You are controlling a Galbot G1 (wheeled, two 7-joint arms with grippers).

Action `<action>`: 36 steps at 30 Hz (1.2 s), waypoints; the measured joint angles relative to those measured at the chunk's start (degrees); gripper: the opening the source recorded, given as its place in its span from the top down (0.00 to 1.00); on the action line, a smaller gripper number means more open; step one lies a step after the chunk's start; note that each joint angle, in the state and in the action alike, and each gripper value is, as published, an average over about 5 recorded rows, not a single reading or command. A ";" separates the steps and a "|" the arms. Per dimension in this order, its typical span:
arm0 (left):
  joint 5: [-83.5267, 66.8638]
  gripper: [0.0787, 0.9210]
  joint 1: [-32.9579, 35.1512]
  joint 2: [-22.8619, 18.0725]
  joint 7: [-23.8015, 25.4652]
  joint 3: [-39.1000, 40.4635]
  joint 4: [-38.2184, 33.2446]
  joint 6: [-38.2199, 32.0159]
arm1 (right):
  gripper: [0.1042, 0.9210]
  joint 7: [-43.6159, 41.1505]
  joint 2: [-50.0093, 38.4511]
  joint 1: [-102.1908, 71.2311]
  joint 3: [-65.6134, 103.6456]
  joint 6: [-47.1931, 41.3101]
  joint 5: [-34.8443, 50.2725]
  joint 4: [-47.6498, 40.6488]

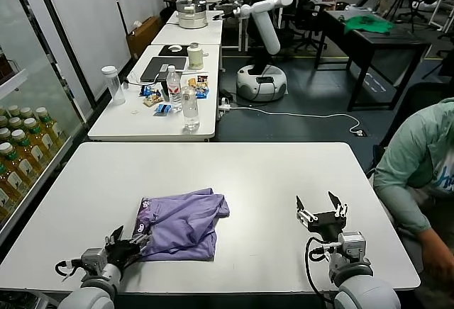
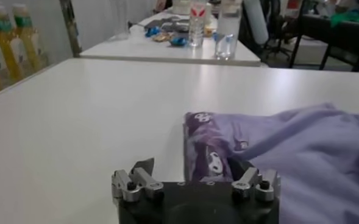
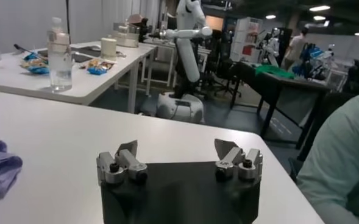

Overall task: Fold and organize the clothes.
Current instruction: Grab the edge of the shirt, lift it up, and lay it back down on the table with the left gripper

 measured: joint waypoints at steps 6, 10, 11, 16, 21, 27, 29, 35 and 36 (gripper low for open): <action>-3.90 0.41 -0.14 0.44 1.05 -1.00 0.92 0.42 | 0.12 0.01 -0.31 0.30 0.72 -0.01 0.23 -0.14; -5.72 0.54 -0.70 0.27 2.05 -1.02 1.85 -0.08 | 0.12 0.02 -0.32 0.54 1.05 -0.03 0.26 -0.52; -6.05 0.57 -0.88 0.14 2.28 -1.00 2.10 -0.23 | 0.12 0.03 -0.28 0.55 1.10 -0.05 0.27 -0.58; -7.48 0.75 -1.29 -0.41 3.26 -1.25 2.62 -0.95 | 0.12 -0.01 0.01 0.77 1.02 -0.26 0.33 -0.82; -8.73 0.91 -0.10 0.19 4.27 -3.84 0.72 -1.71 | 0.12 -0.11 0.34 1.97 0.37 -0.60 0.42 -1.39; -10.27 0.95 2.72 2.68 5.84 -12.34 -2.84 -2.60 | 0.12 -0.53 1.03 4.41 -0.43 -0.18 0.43 -2.61; -10.63 0.95 3.69 3.97 6.47 -15.88 -3.48 -2.95 | 0.12 -0.65 1.49 5.39 -0.63 0.10 0.22 -3.41; -10.85 0.95 5.20 7.50 8.11 -23.25 -6.09 -4.03 | 0.12 -1.50 3.35 7.26 0.08 0.37 -0.84 -6.15; -10.60 0.95 5.31 7.70 8.41 -23.63 -6.80 -4.19 | 0.12 -1.68 3.63 7.30 0.41 0.38 -1.03 -6.46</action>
